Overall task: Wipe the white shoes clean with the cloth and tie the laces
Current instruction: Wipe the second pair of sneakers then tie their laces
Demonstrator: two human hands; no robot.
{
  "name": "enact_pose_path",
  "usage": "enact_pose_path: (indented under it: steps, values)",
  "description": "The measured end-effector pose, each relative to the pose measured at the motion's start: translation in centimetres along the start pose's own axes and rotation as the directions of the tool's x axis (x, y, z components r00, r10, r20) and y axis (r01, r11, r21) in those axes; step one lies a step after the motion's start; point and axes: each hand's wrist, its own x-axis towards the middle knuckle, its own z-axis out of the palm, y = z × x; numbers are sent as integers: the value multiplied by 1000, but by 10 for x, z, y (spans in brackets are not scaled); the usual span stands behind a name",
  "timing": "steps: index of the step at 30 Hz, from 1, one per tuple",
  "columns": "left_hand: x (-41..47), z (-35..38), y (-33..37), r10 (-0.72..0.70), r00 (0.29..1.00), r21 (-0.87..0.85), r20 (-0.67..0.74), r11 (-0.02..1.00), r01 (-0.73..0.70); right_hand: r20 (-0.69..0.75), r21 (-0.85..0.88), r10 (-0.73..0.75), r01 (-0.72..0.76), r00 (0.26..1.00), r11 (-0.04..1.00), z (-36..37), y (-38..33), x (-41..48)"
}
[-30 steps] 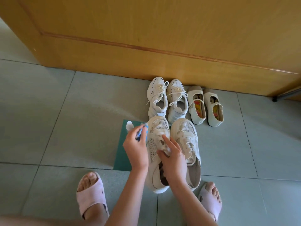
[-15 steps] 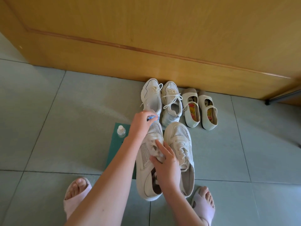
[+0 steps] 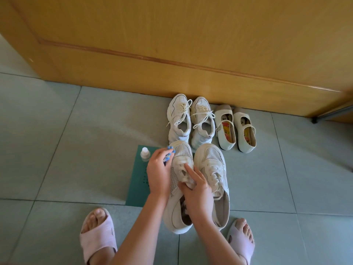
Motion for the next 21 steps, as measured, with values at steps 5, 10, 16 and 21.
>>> enact_pose_path:
  steps: [5,10,16,21]
  values:
    - [-17,-11,-5,-41,999,-22,2,999,41,1,12,-1,1,1000,1000,0,2,0]
    - [-32,-15,-5,-114,994,-51,-5,992,113,-10,-10,-21,21,1000,1000,4,6,1]
    - [-58,-20,-4,-173,985,-81,-28,982,170,-10,12,-51,51,999,999,3,8,3]
    - [-76,-24,-6,-236,972,-89,-26,969,232,-2,-8,-53,53,999,999,2,8,3]
